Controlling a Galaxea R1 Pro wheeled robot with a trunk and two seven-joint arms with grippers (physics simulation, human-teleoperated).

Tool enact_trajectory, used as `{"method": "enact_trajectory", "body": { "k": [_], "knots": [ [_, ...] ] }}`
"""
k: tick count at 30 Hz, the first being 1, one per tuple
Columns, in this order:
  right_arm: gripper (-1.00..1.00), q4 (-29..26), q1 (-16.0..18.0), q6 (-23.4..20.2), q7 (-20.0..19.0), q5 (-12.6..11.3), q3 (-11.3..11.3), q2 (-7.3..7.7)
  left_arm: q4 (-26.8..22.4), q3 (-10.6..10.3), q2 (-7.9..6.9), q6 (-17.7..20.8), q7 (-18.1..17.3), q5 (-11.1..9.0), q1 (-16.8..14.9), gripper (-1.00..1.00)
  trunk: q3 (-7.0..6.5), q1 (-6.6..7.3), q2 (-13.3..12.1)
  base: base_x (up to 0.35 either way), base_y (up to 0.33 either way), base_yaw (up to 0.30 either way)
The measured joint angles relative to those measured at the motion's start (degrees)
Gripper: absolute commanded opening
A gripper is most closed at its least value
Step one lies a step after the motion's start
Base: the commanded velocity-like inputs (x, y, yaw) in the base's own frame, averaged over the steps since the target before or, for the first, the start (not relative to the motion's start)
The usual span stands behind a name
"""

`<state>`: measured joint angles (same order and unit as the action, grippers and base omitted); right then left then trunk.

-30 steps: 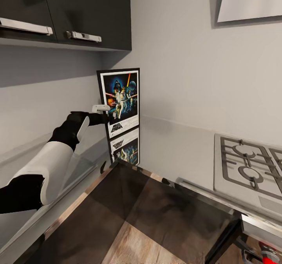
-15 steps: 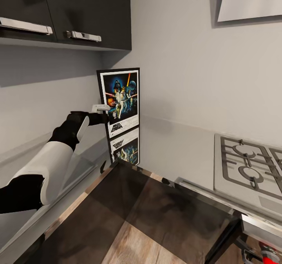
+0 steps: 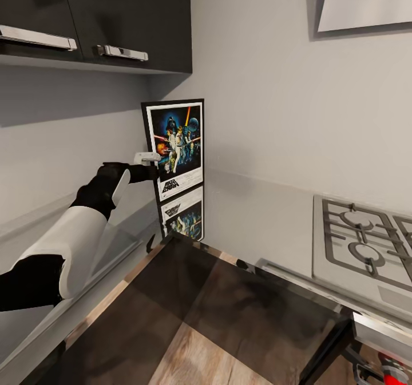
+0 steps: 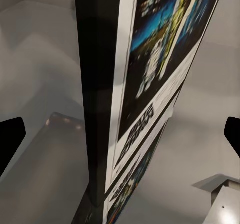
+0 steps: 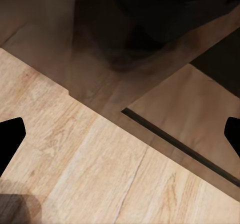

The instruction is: Pick up the poster from the kitchen countertop and hang it on one of the wall nails in the kitchen.

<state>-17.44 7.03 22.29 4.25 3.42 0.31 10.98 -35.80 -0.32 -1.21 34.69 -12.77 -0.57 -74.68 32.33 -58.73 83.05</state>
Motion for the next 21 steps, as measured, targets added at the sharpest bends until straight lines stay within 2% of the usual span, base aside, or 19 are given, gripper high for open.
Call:
{"method": "enact_trajectory", "body": {
  "k": [7,11,17,21],
  "knots": [
    [1.0,0.0,0.0,0.0,-0.1,0.7,0.1,-1.24,0.0,0.2,0.0,-2.1,0.0,0.0,0.0,1.0,0.0,0.0,0.0,0.0,0.0,0.0],
    [1.0,0.0,0.0,0.0,-0.1,1.0,0.1,-1.46,0.1,0.2,0.0,-2.6,0.0,0.0,0.0,1.0,0.0,0.0,0.0,0.0,0.0,0.0],
    [1.0,5.0,0.0,-0.1,-0.1,1.2,0.1,-3.58,0.1,0.2,0.0,-2.8,0.0,0.0,0.0,1.0,0.0,0.0,0.0,0.0,0.0,0.0],
    [1.0,5.8,0.0,-0.1,-0.2,1.2,0.1,-4.06,0.1,0.2,0.0,-2.8,0.0,0.0,0.0,1.0,0.0,0.0,0.0,0.001,0.0,0.0]
  ]
}}
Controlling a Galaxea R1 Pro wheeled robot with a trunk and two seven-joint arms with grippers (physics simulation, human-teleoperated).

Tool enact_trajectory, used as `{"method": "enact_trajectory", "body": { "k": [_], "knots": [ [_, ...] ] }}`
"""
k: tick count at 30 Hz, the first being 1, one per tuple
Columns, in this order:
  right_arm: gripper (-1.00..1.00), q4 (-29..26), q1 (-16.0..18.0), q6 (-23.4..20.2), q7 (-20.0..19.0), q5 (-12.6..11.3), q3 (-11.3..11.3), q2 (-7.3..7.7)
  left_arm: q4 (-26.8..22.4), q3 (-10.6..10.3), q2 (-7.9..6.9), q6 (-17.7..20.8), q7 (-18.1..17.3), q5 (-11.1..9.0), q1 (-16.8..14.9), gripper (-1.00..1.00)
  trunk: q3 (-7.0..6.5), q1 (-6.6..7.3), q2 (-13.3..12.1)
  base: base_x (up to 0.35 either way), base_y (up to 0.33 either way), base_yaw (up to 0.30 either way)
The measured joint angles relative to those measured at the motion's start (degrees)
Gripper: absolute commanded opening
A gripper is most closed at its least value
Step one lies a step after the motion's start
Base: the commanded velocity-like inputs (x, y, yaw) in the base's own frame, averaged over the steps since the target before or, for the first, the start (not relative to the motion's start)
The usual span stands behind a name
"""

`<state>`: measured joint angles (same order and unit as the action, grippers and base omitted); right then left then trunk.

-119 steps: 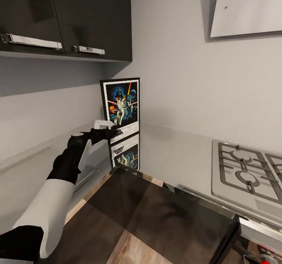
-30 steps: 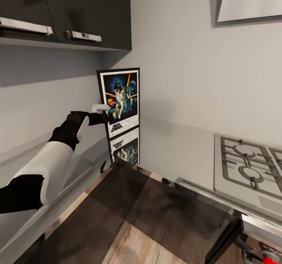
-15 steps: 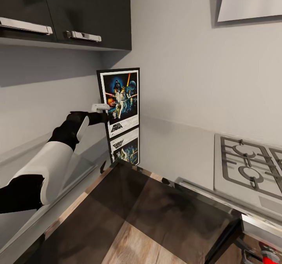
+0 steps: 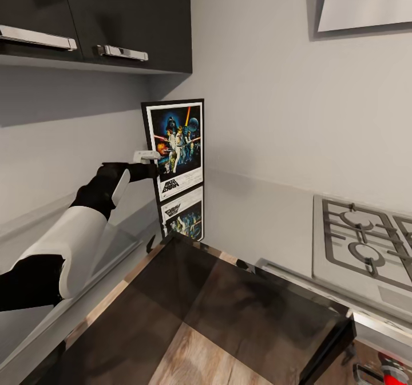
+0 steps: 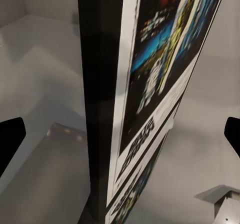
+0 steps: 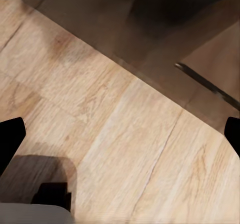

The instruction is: Pick up the poster from the kitchen countertop and hang it on one of the wall nails in the kitchen.

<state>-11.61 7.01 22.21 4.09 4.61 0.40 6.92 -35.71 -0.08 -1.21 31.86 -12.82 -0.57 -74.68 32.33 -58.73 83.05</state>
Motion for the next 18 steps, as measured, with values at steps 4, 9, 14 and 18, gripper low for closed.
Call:
{"method": "enact_trajectory", "body": {
  "k": [4,9,14,18],
  "knots": [
    [1.0,0.4,0.0,0.0,0.0,0.0,0.0,-0.17,0.0,0.0,0.0,0.0,0.0,0.0,0.0,1.0,0.0,0.01,0.0,0.056,0.0,0.0],
    [1.0,0.5,0.0,0.1,0.0,0.0,0.0,-0.22,0.0,0.0,0.0,0.0,0.0,0.0,0.0,1.0,0.0,0.01,0.0,0.077,0.0,0.0],
    [1.0,0.6,0.0,0.1,0.0,0.0,0.0,-0.24,0.0,0.0,-0.04,0.0,0.0,0.0,0.0,1.0,0.0,0.0,0.0,0.024,0.0,0.0],
    [1.0,0.6,0.0,0.1,0.0,0.0,-0.1,-0.24,0.0,0.0,-0.05,0.0,0.0,0.0,0.0,1.0,0.0,0.0,0.0,0.023,0.0,0.0]
  ]
}}
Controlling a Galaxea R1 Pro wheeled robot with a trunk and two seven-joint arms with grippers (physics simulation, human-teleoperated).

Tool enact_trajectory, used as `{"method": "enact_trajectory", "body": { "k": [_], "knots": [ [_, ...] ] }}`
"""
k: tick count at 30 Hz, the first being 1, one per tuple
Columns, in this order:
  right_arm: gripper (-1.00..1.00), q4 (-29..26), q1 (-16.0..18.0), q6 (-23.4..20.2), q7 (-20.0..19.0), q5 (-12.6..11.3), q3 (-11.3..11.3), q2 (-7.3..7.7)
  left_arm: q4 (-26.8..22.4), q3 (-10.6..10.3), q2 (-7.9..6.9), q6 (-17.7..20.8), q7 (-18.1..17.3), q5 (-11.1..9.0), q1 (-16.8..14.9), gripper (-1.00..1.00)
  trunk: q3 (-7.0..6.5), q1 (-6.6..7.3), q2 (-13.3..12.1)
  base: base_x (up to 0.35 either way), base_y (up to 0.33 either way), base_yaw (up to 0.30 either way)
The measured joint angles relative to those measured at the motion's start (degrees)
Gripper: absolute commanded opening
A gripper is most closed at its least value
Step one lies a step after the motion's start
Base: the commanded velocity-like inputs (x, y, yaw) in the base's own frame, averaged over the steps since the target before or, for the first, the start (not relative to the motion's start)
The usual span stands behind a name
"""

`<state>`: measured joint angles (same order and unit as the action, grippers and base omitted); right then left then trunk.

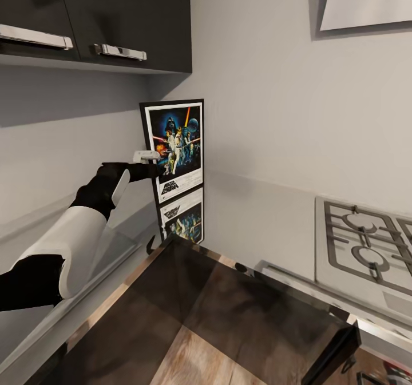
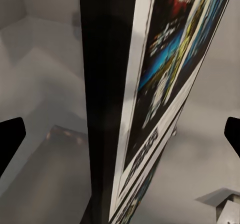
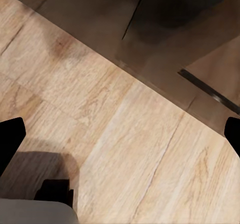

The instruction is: Pick up the poster from the kitchen countertop and hang it on one of the wall nails in the kitchen.

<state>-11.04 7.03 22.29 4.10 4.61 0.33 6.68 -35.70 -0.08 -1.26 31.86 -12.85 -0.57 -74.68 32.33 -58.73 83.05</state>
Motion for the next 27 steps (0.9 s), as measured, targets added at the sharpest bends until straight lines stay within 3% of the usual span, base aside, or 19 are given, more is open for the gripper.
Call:
{"method": "enact_trajectory", "body": {
  "k": [27],
  "knots": [
    [1.0,0.0,0.0,0.0,0.0,0.0,0.0,0.0,0.3,0.0,-0.03,0.0,0.0,0.0,0.0,1.0,0.0,0.01,0.0,0.028,0.0,0.0]
  ]
}}
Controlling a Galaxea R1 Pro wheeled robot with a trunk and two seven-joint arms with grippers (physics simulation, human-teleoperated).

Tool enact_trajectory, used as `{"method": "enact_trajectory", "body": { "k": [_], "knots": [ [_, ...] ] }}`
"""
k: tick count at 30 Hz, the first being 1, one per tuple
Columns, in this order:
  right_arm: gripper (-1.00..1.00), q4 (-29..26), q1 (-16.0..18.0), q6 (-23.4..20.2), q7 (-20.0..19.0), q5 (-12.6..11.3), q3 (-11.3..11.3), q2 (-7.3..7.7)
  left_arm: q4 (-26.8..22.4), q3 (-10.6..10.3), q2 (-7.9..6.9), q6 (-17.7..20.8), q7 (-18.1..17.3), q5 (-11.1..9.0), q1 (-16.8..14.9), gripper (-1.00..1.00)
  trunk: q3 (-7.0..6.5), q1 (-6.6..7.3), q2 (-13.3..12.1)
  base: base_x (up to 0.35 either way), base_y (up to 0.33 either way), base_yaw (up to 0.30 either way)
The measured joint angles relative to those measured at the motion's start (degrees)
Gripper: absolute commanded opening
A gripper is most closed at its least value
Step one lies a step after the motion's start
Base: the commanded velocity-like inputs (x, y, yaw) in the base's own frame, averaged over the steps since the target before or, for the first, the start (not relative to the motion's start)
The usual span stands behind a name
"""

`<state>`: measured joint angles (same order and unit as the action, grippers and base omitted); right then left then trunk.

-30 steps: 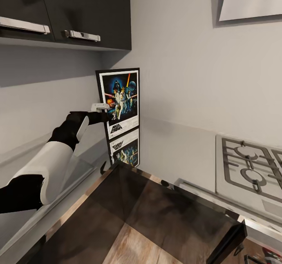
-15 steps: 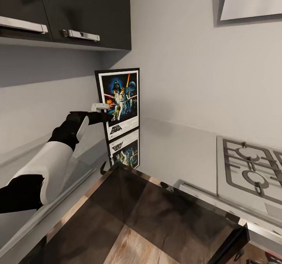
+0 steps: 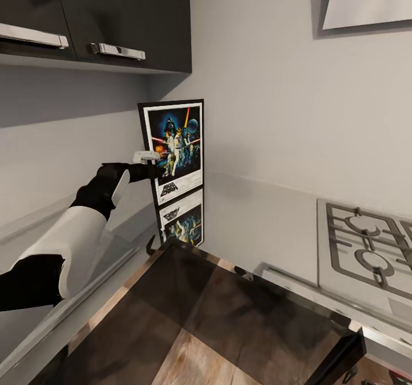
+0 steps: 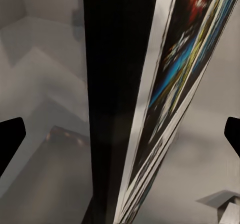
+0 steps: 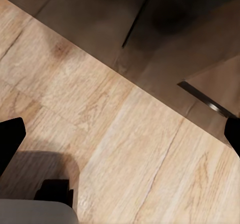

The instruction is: Pick up the poster from the kitchen countertop and hang it on one of the wall nails in the kitchen.

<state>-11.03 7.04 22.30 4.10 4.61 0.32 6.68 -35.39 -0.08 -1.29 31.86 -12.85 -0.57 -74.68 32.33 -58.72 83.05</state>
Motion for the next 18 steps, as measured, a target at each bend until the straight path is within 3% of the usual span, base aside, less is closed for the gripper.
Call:
{"method": "enact_trajectory", "body": {
  "k": [14,15,18],
  "knots": [
    [1.0,0.0,0.0,0.0,0.0,0.0,0.0,0.0,-0.1,-0.4,0.01,0.1,0.0,0.0,0.0,1.0,0.0,-0.01,0.0,0.009,0.0,0.0],
    [1.0,0.0,0.0,0.0,0.0,0.0,0.0,0.0,-0.1,-0.4,0.02,0.1,0.0,0.0,0.0,-1.0,0.0,-0.01,0.0,0.0,0.0,0.0],
    [1.0,0.0,0.0,0.0,0.0,0.0,0.0,0.0,-0.1,-0.5,0.06,0.2,0.0,0.0,0.0,-1.0,0.0,-0.01,0.0,0.0,0.0,0.0]
  ]
}}
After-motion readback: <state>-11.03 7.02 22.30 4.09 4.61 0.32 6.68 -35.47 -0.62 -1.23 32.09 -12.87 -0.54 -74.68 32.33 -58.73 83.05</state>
